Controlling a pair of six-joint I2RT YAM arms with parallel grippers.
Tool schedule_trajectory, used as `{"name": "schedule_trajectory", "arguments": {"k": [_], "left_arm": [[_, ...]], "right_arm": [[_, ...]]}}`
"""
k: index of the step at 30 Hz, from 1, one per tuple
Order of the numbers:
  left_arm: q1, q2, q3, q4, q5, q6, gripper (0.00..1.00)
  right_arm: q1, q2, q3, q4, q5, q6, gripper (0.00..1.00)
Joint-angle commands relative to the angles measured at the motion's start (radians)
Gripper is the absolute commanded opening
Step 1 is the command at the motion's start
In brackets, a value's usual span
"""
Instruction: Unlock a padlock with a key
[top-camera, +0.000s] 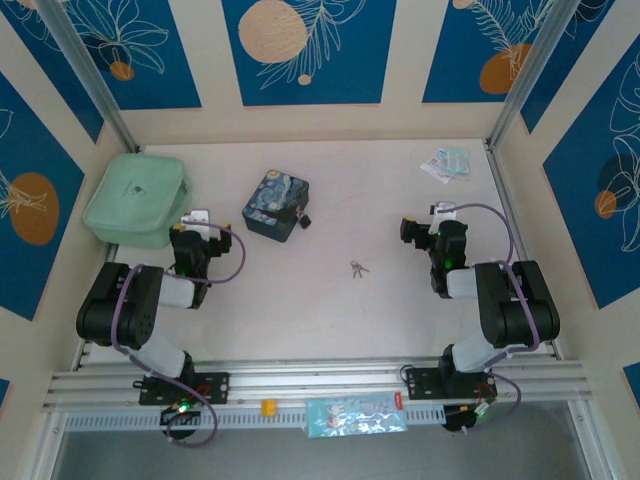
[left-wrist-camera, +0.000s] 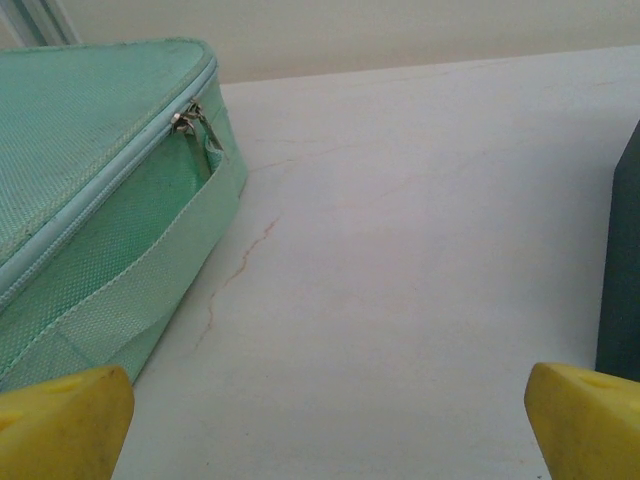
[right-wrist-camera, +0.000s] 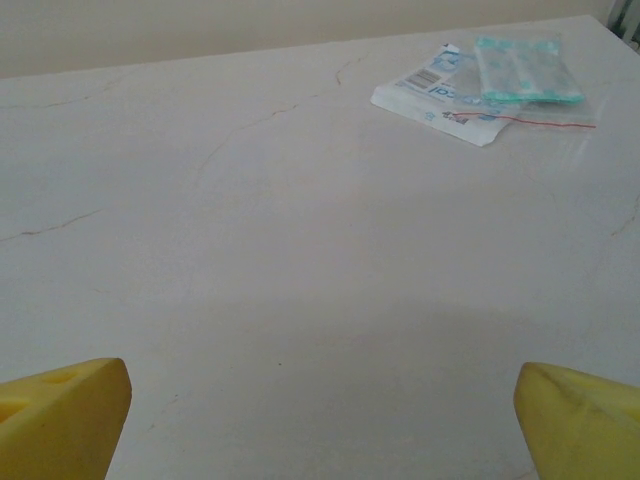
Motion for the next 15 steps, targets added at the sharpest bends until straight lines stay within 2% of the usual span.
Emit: {"name": "schedule_trajectory", "arguments": {"k": [1,4,7,9,12,15], "left_arm": [[0.013,-0.022,-0.008,-0.019,0.025,0.018,1.0],[0.009,-0.053,-0.005,-0.044,0.016,0.024,1.0],[0.005,-0.184,0.033,-0.23,0.033,0.035,0.95],[0.002,-0.276,0.067,-0.348,0.018,0.019,0.95],[0.0,-0.389,0.083,-0.405,0.038,-0.087,0.95],[-0.018,-0.456,0.132,-0.519,0.111,-0.217,0.95]], "right_arm": [[-0.007,-0.025,-0.006,0.001,-0.016,0.01,0.99],[-0.003,-0.032,-0.004,-0.005,-0.003,0.008,0.99],[0.023,-0.068,0.007,-0.048,0.017,-0.025,0.99],[0.08,-0.12,0.037,-0.143,0.109,-0.058,0.99],[0.157,-0.203,0.088,-0.28,0.181,-0.103,0.99],[0.203,-0.265,0.19,-0.545,0.175,-0.026,0.99]]}}
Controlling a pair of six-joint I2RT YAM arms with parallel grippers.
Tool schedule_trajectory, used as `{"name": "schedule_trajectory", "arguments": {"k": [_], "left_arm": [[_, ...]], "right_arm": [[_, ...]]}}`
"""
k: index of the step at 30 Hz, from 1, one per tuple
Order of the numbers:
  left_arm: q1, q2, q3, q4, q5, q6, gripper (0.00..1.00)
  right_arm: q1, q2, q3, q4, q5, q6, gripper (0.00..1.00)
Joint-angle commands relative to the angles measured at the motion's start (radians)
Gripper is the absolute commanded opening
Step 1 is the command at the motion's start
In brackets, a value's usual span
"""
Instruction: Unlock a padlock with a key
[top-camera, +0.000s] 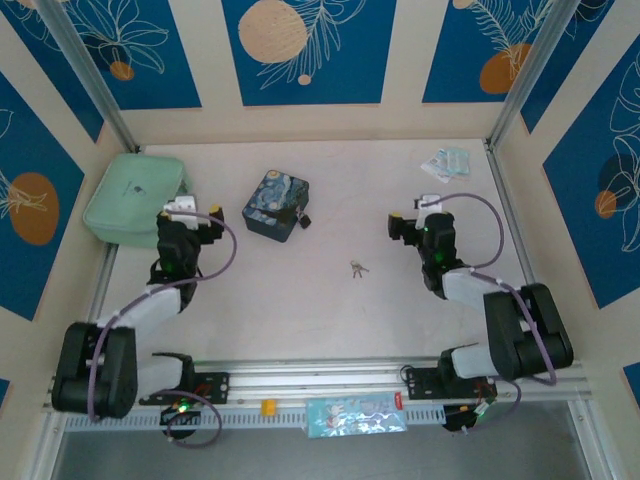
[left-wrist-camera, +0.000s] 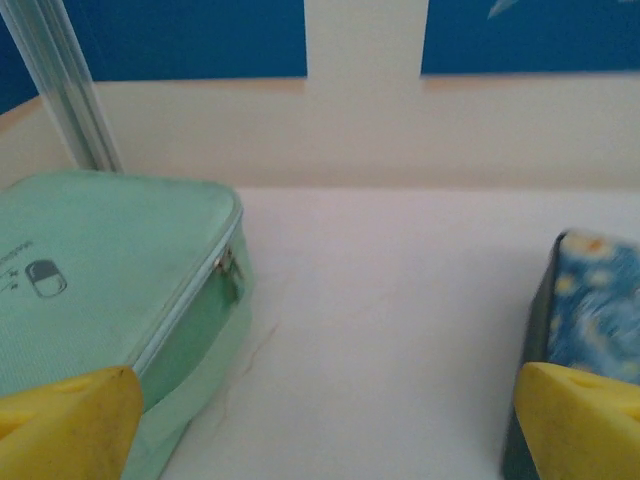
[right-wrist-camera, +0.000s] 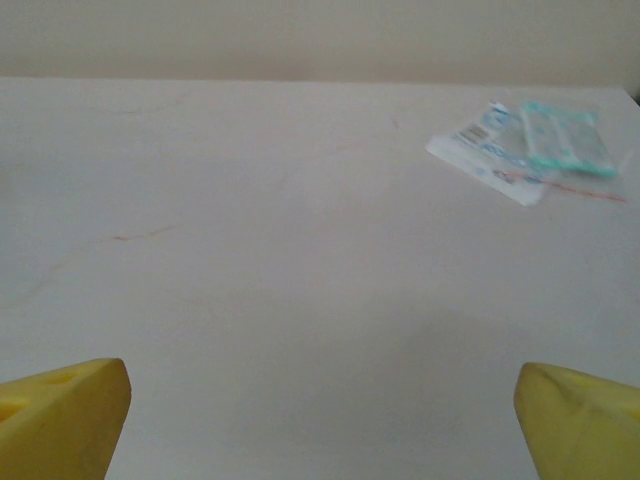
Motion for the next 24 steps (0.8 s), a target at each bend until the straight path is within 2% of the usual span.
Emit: {"name": "schedule_trajectory", "arguments": {"k": [1,4,6,10,12,14,16,19,24], "left_arm": [[-0.026,-0.053,0.072,-0.21,0.098,-0.17,0.95],[-0.085,-0.065,0.117,-0.322,0.166,-0.237,0.93],[-0.127,-0.056,0.127,-0.363,0.22,-0.291,0.94],[-0.237,0.002,0.124,-0.369,0.301,-0.431,0.94],[-0.305,0.039,0.136,-0.367,0.302,-0.463,0.93],[-0.363,0.076,0.15,-0.358,0.292,-0.48,0.94],[-0.394,0.115,0.162,-0.343,0.279,-0.502,0.94],[-0.397,0.145,0.17,-0.331,0.254,-0.538,0.94],[-0.397,0.115,0.155,-0.327,0.201,-0.554,0.94]], "right_arm": [[0.039,-0.076,0.132,-0.35,0.033,0.08,0.98],[0.075,-0.1,0.236,-0.629,-0.093,0.242,0.91],[0.103,-0.097,0.271,-0.75,-0.206,0.299,0.84],[0.175,-0.048,0.344,-0.967,-0.327,0.356,0.73],[0.215,-0.015,0.372,-1.03,-0.373,0.351,0.68],[0.271,0.028,0.407,-1.089,-0.37,0.317,0.64],[0.328,0.084,0.452,-1.149,-0.312,0.281,0.63],[0.364,0.176,0.51,-1.205,-0.311,0.278,0.63],[0.416,0.274,0.549,-1.2,-0.352,0.376,0.63]]}}
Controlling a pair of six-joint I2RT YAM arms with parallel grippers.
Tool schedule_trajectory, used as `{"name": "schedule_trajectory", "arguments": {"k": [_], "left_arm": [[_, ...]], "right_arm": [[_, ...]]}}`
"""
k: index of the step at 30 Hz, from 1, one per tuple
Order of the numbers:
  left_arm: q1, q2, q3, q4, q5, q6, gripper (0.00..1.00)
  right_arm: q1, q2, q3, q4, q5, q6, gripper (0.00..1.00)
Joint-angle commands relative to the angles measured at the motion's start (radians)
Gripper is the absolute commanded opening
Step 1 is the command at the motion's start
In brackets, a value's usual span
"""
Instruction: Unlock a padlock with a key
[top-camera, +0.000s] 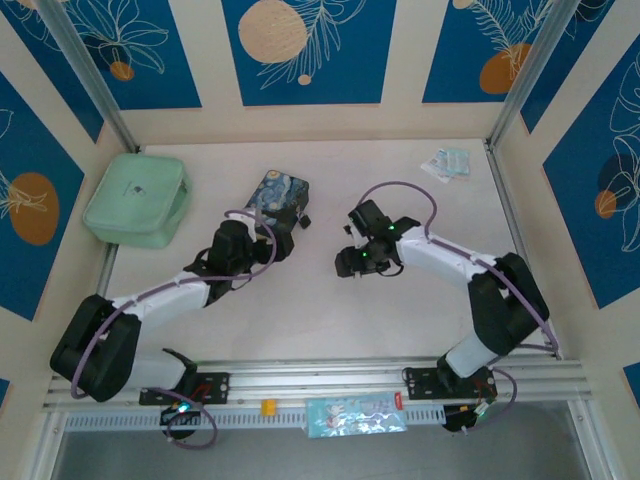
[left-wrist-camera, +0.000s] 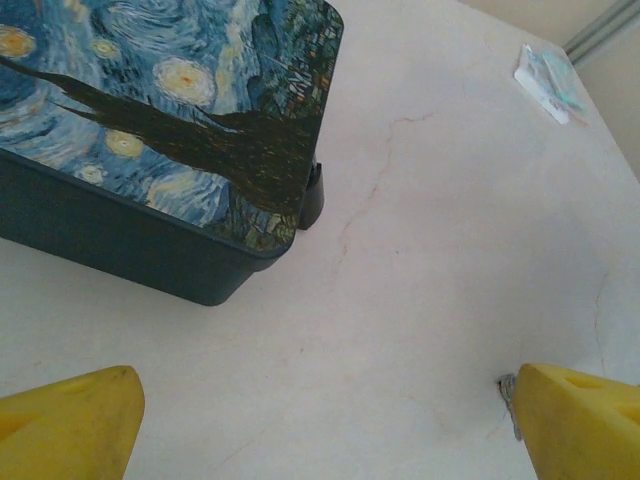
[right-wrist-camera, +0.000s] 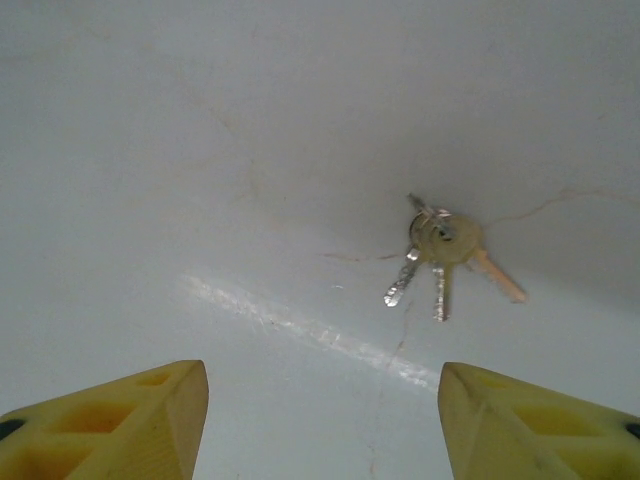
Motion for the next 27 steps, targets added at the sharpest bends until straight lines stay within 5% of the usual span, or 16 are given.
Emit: {"name": "schedule_trajectory", "arguments": {"k": [1,16,27], "left_arm": [[0.001,-0.041,0.011,0.012,-0.048,-0.035,0.95],[0.001,-0.154,-0.027,-0.037,-0.133,-0.002,0.96],[0.001,-0.17,-0.014,-0.05,-0.12,-0.006,0.96]], "right_arm": [[0.036,0.044,0.031,-0.057,-0.048,0.078,0.63],[0.063,0.203,0.097,0.024,0.045,0.144,0.63],[0.028,0.313,0.312,0.041,0.093,0.061,0.64]]}}
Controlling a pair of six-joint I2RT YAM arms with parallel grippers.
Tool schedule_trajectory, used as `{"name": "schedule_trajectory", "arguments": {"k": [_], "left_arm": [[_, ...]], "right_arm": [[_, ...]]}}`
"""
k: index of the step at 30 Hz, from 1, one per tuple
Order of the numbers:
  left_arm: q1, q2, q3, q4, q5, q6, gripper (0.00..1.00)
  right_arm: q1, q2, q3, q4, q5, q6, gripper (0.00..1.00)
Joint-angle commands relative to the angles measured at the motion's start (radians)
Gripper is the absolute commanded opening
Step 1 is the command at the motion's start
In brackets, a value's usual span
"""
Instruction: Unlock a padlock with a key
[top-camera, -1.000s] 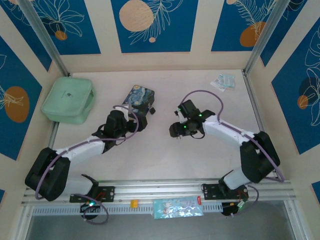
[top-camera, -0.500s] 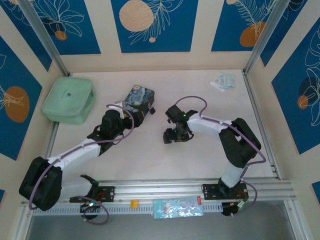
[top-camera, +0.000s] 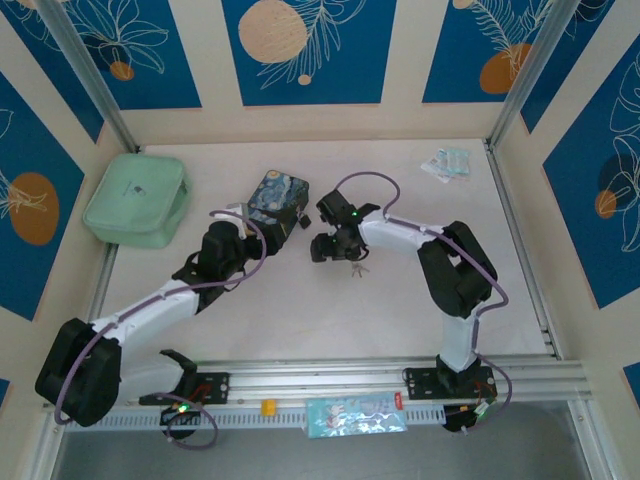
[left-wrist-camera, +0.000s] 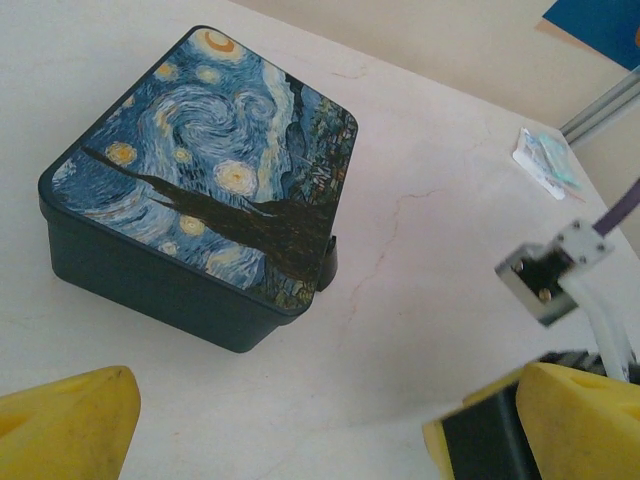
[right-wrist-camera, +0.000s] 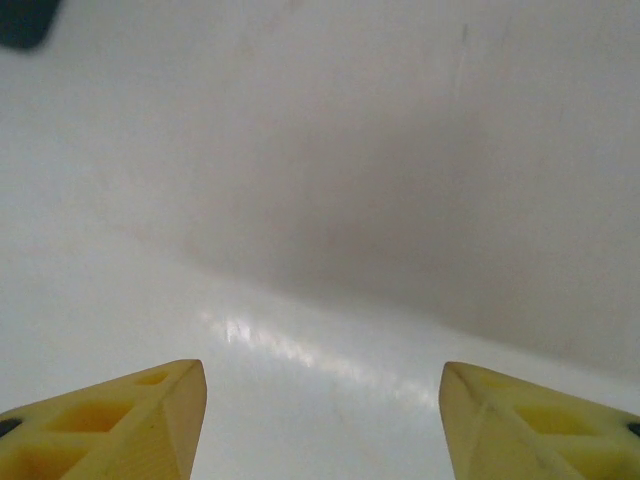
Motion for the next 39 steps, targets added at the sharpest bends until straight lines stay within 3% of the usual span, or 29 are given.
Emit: {"name": "schedule_trajectory", "arguments": {"k": [1,7,10,16,21,31,35,39], "left_arm": [[0.001,-0.035,0.0,-0.023,-0.01,0.011,0.96],[0.001,-0.037,0.001,-0.015,-0.009,0.016,0.97],[0.001,-0.019,0.015,-0.006,0.01,0.013,0.97],[0.0,0.002,0.03,0.01,0.039,-0.002,0.97],[0.001,-0.008,0.022,0.014,0.039,-0.009,0.97],[0.001,-0.022,0.002,0.037,0.028,-0.02,0.97],[0.001,-0.004,0.014,0.059,0.049,-0.03,0.96],[0.001,0.006,0.025,0.068,0.064,-0.039,0.96]], "right_arm": [[-0.016,-0.015,0.032,-0.027,0.029,-0.06,0.64],[-0.051,-0.053,-0.022,-0.108,0.103,-0.144,0.63],[-0.065,-0.047,-0.044,-0.148,0.104,-0.179,0.57],[-0.065,-0.051,-0.08,-0.163,0.121,-0.168,0.42],[-0.096,-0.055,-0.092,-0.201,0.18,-0.092,0.18],[-0.162,-0.215,-0.285,-0.203,0.033,0.02,0.22],[-0.163,-0.281,-0.319,-0.163,-0.048,0.007,0.42],[-0.166,-0.287,-0.278,-0.162,0.047,-0.05,0.53]]}}
